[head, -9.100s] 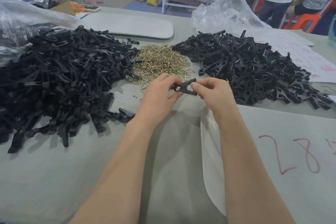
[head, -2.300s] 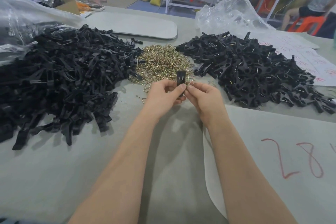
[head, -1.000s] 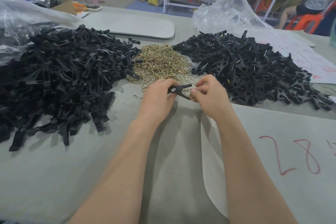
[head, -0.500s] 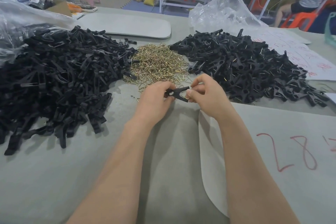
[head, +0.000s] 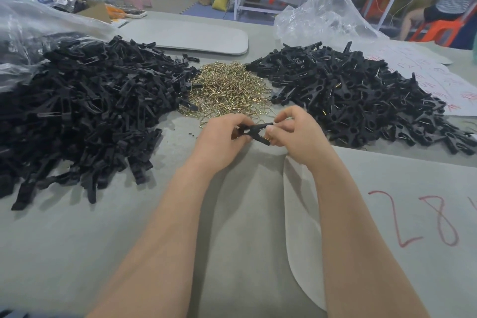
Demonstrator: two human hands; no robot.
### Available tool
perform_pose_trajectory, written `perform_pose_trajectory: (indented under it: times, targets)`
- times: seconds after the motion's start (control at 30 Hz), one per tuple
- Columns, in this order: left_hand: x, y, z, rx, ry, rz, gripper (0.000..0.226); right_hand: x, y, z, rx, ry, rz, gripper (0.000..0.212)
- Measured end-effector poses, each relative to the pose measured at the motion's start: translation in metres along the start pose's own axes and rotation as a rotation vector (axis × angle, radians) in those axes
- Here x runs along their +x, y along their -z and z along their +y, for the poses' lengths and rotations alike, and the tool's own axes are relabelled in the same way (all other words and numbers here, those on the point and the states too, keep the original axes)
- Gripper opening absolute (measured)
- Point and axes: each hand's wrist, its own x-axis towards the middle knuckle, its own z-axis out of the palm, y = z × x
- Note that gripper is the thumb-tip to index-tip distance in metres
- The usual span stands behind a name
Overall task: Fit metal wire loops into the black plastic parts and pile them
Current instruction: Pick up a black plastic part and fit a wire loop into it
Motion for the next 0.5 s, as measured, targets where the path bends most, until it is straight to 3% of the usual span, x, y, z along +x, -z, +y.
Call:
perform_pose_trajectory:
  times: [0.13,0.27,0.5]
  targets:
    - [-0.001,0.0051,0.0017,-0.131,0.004,-0.036,0.02,0.0012,0.0006,0.0021,0.355,-0.121,-0.034,0.011]
    - [-0.0025,0.0073,0.0057,-0.182,-0.043,-0.01,0.019,0.0032,0.006,0.0058,0.754,-0.295,-0.293,0.025]
    - [-0.0022,0.0085,0.0094,-0.217,-0.13,0.044,0.018,0.0024,0.0081,0.0088,0.958,-0.313,-0.456,0.04]
